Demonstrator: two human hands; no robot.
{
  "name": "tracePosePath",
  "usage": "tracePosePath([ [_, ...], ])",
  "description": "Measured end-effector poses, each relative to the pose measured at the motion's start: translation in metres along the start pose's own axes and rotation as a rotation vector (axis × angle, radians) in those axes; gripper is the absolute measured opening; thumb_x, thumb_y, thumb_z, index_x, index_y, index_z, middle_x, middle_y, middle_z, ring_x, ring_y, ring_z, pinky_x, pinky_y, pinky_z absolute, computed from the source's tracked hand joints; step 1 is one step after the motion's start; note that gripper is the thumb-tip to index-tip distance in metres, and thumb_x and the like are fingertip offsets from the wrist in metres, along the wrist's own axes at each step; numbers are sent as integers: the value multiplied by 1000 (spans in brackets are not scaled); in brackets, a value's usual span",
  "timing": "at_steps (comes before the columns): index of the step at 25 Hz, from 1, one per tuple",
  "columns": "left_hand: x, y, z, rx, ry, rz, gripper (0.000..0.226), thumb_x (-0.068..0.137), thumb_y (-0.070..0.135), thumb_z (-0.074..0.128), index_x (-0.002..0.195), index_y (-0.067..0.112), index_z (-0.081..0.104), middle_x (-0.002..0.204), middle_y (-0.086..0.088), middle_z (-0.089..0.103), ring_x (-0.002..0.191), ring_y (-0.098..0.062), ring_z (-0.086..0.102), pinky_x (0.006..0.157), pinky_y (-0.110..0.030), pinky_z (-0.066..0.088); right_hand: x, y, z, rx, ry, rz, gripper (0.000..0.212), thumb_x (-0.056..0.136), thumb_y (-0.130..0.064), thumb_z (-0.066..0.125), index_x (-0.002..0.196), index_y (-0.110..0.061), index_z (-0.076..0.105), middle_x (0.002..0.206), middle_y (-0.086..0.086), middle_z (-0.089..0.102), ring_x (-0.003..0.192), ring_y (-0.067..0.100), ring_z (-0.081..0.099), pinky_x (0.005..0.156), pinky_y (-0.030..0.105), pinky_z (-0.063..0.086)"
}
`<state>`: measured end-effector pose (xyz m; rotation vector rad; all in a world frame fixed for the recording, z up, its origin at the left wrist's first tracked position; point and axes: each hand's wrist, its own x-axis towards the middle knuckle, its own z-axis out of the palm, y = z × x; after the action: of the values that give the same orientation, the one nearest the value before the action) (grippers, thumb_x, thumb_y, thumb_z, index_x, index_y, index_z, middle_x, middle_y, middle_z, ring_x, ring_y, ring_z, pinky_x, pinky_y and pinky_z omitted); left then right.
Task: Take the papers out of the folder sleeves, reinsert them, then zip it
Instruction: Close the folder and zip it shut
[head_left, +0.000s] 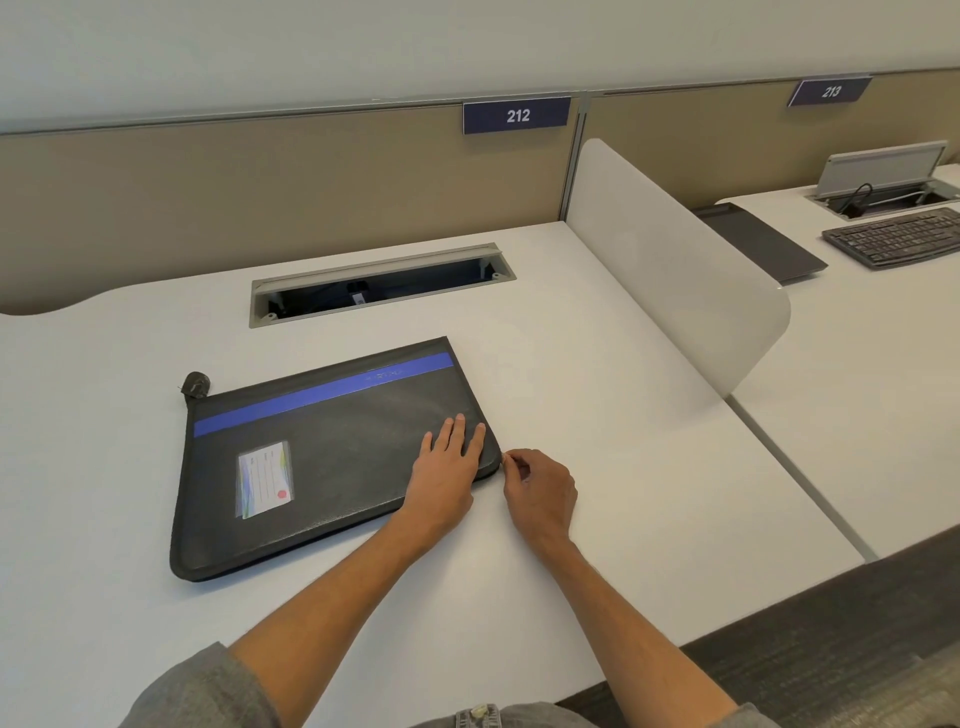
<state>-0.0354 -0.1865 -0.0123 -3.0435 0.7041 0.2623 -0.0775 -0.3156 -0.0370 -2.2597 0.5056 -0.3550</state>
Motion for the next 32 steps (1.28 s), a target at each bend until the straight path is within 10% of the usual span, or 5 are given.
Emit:
tracePosePath([
  [13,12,-4,-11,-4,-48,-24,82,93,13,53,156,16,0,162,-15,-1,150,-28,2,120,-46,11,-6,5,-1,43,7,-221,6,87,-20,71,90,-18,76,86,-9,74,74,7,65,66,8,41],
  [17,15,-4,-14,-3,-59,-36,83,93,14,55,156,16,-1,162,-15,-1,150,-29,2,120,-47,11,-7,7,1,47,24,-290,6,86,-20,72,90,-18,76,85,-7,74,72,9,66,65,22,52],
  [32,-9,-5,0,20,-23,31,83,92,2,47,155,15,-6,162,-13,-7,150,-28,-4,120,-45,5,1,2,2,6,-13,-36,11,92,-27,64,92,-22,75,87,-9,73,79,11,65,70,26,48],
])
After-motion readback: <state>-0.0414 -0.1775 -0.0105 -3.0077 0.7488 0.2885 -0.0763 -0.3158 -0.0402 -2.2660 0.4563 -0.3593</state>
